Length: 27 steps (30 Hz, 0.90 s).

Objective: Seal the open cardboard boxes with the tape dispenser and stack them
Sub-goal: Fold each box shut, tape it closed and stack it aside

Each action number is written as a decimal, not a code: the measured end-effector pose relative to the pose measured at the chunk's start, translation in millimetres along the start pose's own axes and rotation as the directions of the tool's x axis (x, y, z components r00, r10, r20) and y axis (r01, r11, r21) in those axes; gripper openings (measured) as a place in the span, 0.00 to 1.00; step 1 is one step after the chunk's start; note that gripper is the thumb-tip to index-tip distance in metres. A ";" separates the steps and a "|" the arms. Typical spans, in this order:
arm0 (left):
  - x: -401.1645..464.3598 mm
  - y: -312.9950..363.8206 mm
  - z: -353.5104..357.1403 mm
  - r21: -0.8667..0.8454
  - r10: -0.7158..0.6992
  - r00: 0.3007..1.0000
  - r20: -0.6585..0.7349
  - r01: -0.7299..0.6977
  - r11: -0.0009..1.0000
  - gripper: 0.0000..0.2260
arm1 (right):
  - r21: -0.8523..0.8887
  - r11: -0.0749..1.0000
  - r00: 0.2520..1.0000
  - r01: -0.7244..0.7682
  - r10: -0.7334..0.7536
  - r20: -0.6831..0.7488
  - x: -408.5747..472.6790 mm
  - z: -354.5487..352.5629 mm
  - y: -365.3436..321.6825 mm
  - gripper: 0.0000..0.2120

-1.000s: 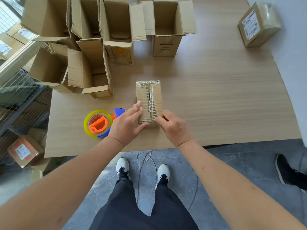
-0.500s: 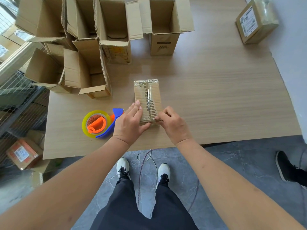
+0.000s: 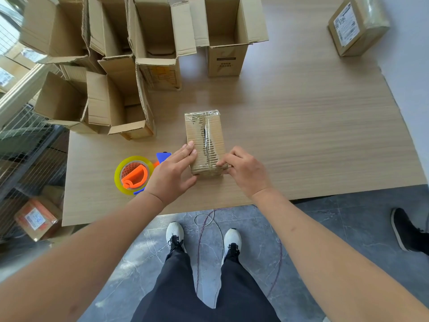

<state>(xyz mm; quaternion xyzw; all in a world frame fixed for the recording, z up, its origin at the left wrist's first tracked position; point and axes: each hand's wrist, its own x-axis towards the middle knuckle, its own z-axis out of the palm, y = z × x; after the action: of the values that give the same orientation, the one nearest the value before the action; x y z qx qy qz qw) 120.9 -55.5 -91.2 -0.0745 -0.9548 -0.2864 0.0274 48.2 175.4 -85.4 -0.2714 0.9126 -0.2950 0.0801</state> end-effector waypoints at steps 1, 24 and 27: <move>0.3 -3.5 -2.7 -0.008 0.013 1.000 0.020 -0.013 1.000 0.31 | 0.006 1.000 1.000 -0.009 0.009 -0.010 0.1 -1.4 0.7 0.14; 45.8 39.8 19.9 0.200 0.390 0.916 -0.096 -0.366 0.909 0.03 | -0.163 0.916 0.921 -0.366 0.382 0.074 -16.0 -25.3 7.6 0.48; 47.4 46.1 19.8 0.155 0.396 0.916 -0.065 -0.383 0.911 0.03 | -0.255 0.914 0.945 -0.315 0.328 0.007 -14.5 -24.9 5.2 0.43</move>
<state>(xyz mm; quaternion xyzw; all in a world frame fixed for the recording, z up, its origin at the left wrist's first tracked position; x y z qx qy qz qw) 81.2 -0.5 -78.2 -0.2478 -0.9359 -0.2112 0.1344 50.5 199.1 -68.4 -0.1328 0.9724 -0.1534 0.1154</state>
